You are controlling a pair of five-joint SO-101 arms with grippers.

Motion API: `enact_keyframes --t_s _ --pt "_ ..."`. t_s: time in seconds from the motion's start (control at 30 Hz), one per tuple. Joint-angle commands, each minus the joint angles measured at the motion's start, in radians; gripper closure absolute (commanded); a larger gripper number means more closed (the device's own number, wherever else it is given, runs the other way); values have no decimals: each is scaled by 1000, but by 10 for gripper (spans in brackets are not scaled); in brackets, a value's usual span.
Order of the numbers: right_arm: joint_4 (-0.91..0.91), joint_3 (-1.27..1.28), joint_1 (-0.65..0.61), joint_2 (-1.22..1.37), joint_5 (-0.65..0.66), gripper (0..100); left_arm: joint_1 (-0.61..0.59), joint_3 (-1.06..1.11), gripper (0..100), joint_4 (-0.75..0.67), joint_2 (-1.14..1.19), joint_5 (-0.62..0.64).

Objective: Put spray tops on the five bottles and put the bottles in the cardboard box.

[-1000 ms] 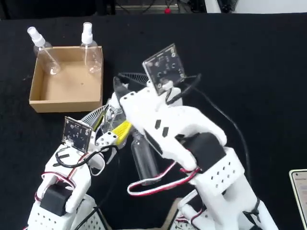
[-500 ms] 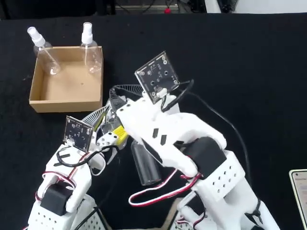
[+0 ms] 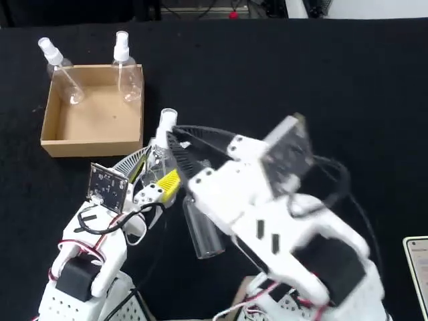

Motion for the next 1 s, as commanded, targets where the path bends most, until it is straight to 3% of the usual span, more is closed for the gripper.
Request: enact_keyframes --t_s 0.0,0.13,0.27,0.63,0.8,0.97 --pt "5 45 176 -51 38 987 -58 -36 935 -28 -8 -11" --pt "-25 242 353 -54 46 987 -162 -21 935 -94 -8 -3" --pt "-180 495 433 -61 38 987 -294 -18 935 -193 -5 -2" --pt "-583 918 436 -61 37 987 -466 205 934 -689 5 -6" --pt "-713 1027 384 -59 2 987 -479 179 932 -744 57 -9" --pt "-775 1082 322 -61 -26 987 -481 53 932 -829 285 -9"
